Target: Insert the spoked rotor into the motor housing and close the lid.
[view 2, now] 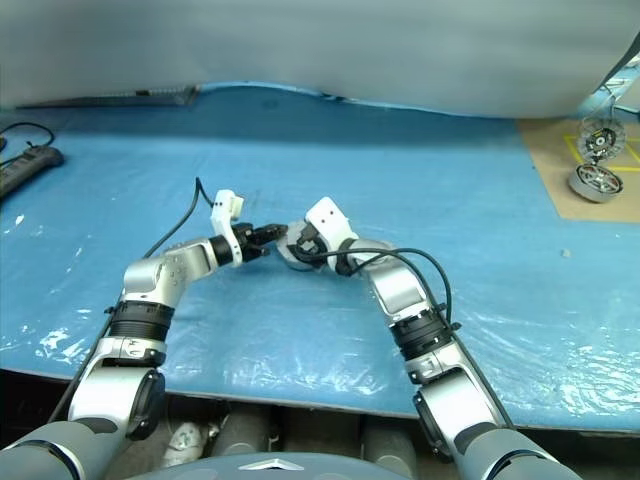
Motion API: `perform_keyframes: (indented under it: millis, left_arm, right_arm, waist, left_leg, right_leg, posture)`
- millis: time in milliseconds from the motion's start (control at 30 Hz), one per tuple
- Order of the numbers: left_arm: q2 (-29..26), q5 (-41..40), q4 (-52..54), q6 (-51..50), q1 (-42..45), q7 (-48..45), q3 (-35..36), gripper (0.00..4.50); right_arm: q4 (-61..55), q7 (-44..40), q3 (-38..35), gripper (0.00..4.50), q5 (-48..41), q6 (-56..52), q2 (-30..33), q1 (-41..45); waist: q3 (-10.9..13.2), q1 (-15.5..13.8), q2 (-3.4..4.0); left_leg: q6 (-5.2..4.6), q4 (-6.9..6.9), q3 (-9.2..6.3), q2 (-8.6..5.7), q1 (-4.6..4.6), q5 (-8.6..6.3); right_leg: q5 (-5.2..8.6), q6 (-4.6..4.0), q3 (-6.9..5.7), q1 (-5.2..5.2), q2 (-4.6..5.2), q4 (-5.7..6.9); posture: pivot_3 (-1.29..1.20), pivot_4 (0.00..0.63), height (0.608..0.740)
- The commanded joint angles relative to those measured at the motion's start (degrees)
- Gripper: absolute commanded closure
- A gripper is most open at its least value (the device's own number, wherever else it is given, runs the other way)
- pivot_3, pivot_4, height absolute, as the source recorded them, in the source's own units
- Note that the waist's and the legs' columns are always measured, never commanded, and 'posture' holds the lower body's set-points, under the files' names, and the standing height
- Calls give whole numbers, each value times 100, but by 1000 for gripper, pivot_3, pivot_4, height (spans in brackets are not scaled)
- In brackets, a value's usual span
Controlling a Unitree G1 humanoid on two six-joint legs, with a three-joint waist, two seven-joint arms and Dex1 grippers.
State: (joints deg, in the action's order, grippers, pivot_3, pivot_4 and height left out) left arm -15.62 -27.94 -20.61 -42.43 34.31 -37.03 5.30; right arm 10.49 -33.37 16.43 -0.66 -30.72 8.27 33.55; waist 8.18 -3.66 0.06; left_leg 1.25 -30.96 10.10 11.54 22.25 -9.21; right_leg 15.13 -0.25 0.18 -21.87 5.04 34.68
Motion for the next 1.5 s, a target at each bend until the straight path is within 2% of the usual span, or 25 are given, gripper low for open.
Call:
perform_keyframes:
  millis: [33,167,233,333,533,667,800,933,1133,1500]
  left_arm:
    - [-24,10,141,-199,-220,-150,-160,4485]
    - [-59,-64,555,-369,-367,-463,-393,4485]
    - [-91,-20,638,-438,-394,-511,-499,4500]
    - [-91,0,643,-486,-388,-501,-501,4500]
    - [-119,71,523,-433,-326,-494,-500,4500]
    - [-132,97,473,-404,-284,-506,-492,4500]
    - [-129,114,441,-364,-255,-536,-508,4500]
    - [-63,49,433,-369,-220,-536,-443,4500]
    - [-13,77,418,-343,-208,-558,-483,4500]
    - [22,78,468,-363,-262,-537,-445,4500]
  right_arm:
    - [237,-21,103,1549,33,-228,17,-116]
    - [220,-65,115,1549,21,-233,30,-138]
    - [233,-53,89,814,-2,-237,14,-169]
    - [218,5,46,34,-7,-231,15,-249]
    - [-444,-67,-420,34,-488,-558,3,-576]
    - [-1338,-160,-1251,34,-1466,-1262,-82,-863]
    - [-1786,173,-2184,34,-2306,-2103,-219,-1003]
    - [-1655,751,-2870,34,-2685,-2777,-305,-963]
    - [-1219,1259,-3442,34,-3241,-3843,-611,-743]
    - [-243,1993,-4611,34,-4157,-4503,-1410,-157]
  waist:
    - [0,2,0]
    - [0,0,0]
    - [0,-11,0]
    - [1,-60,1]
    - [0,-90,1]
    - [1,-139,0]
    - [2,-171,1]
    - [5,-183,3]
    - [8,-177,8]
    - [8,-175,8]
  left_leg:
    - [0,0,0,0,0,0]
    - [0,0,0,0,1,0]
    - [0,1,0,0,1,0]
    - [0,2,1,-2,2,0]
    - [0,5,0,-8,3,0]
    - [0,14,0,-10,7,0]
    - [1,16,-1,-9,21,0]
    - [1,16,-1,-14,30,0]
    - [3,16,-1,-21,45,1]
    - [5,17,-5,-36,46,1]
  right_leg:
    - [0,0,0,-1,0,0]
    - [-1,2,-1,-1,0,0]
    - [0,0,-1,-1,0,-1]
    - [2,1,-3,1,2,-2]
    - [4,6,-3,5,8,-8]
    - [-7,27,-5,0,8,-11]
    - [-9,29,-7,-17,6,-9]
    - [-9,29,-8,-24,9,-9]
    - [-9,30,-11,-36,8,-8]
    - [-11,32,-17,-37,9,-3]
  posture:
    - [0,150,740]
    - [0,150,740]
    - [0,150,740]
    - [0,150,740]
    - [0,150,740]
    - [0,150,740]
    - [0,150,740]
    - [0,150,740]
    - [0,150,740]
    - [0,150,740]
